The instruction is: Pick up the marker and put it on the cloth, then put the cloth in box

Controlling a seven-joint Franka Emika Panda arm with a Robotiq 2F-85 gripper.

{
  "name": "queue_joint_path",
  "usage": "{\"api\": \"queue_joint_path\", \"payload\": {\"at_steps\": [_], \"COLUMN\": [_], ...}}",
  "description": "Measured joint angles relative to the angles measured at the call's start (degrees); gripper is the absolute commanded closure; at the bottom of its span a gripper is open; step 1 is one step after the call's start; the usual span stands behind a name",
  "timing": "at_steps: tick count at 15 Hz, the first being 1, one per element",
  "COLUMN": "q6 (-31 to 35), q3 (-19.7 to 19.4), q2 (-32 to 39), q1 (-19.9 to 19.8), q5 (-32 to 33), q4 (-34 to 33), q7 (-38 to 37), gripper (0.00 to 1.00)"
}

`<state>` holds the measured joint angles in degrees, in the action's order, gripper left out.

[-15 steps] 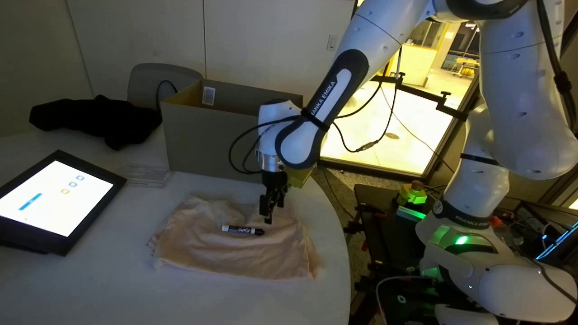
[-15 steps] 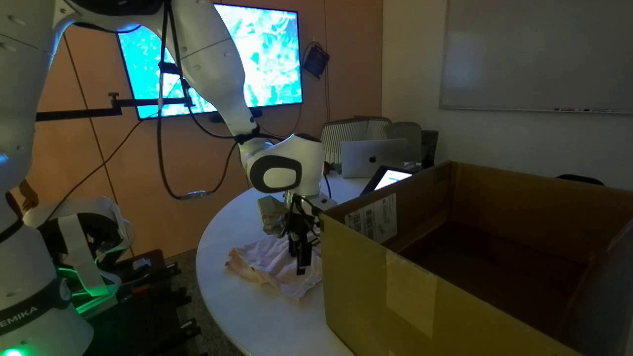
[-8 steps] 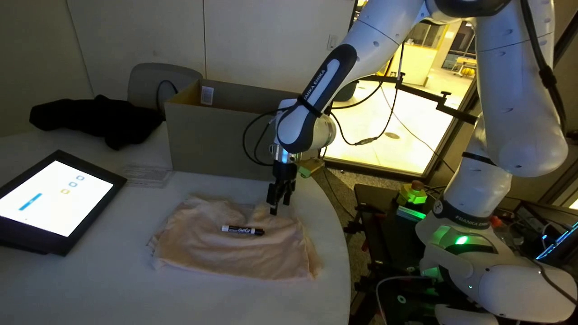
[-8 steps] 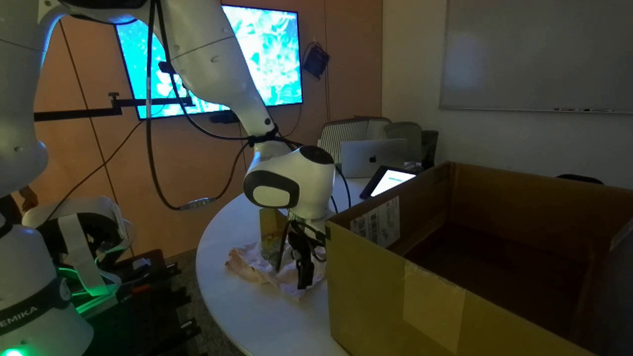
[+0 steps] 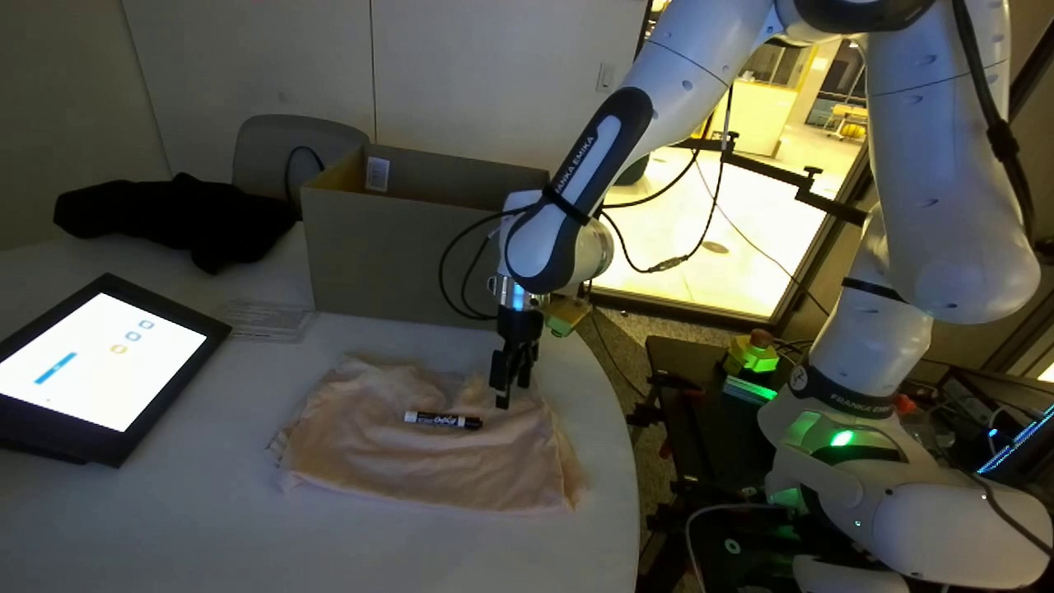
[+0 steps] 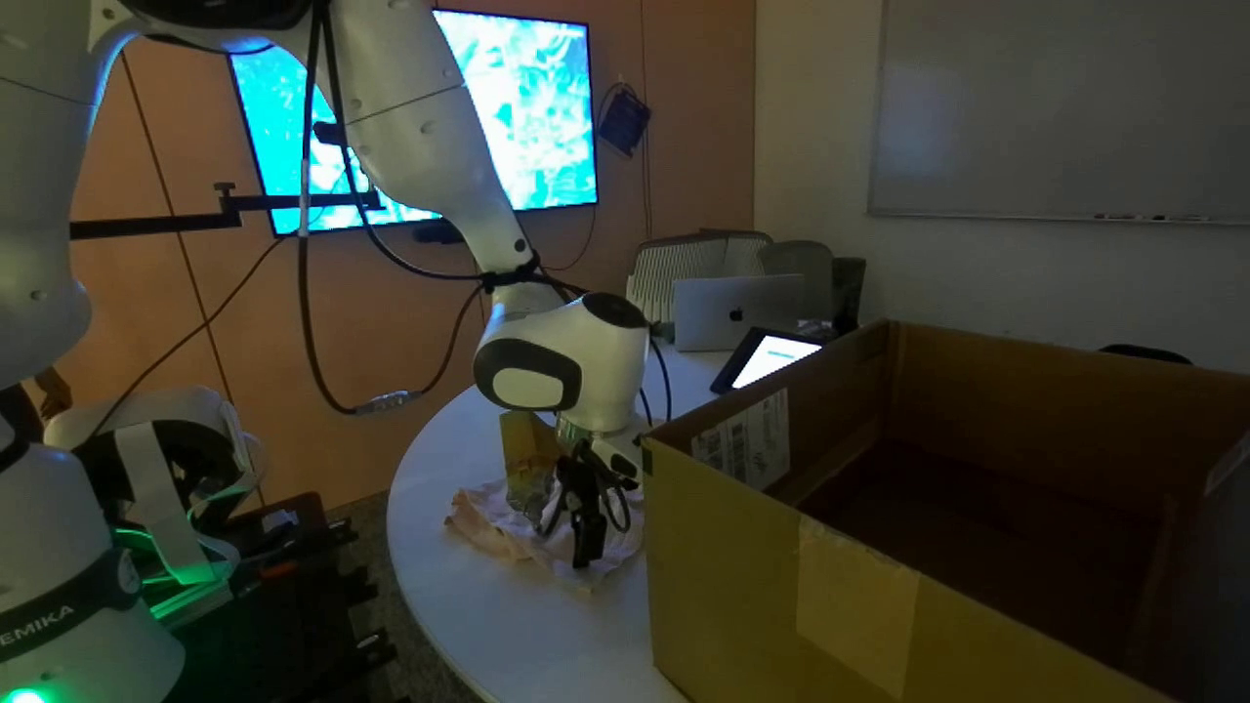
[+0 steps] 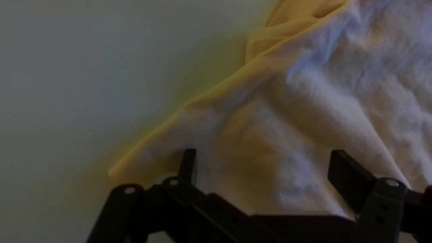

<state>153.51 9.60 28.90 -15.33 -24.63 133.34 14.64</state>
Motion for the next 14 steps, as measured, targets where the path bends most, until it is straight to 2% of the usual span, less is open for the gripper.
{"api": "queue_joint_path", "payload": {"at_steps": [7,8,9,10,14], "q6": [0.0,-0.04,-0.08,-0.12,-0.82], "q3": [-3.63,-4.14,-4.48,-4.69,-4.72], "q2": [1.09,1.19,1.27,1.31,0.87], "q1": [5.42,6.09,6.58,6.96,7.86], "q5": [5.48,6.27,6.83,7.31,7.71], "q4": [0.16,0.25,0.35,0.49,0.57], "q7": [-5.34,-6.18,-6.8,-7.25,-7.75], "gripper": [0.0,0.25,0.26,0.33,0.67]}}
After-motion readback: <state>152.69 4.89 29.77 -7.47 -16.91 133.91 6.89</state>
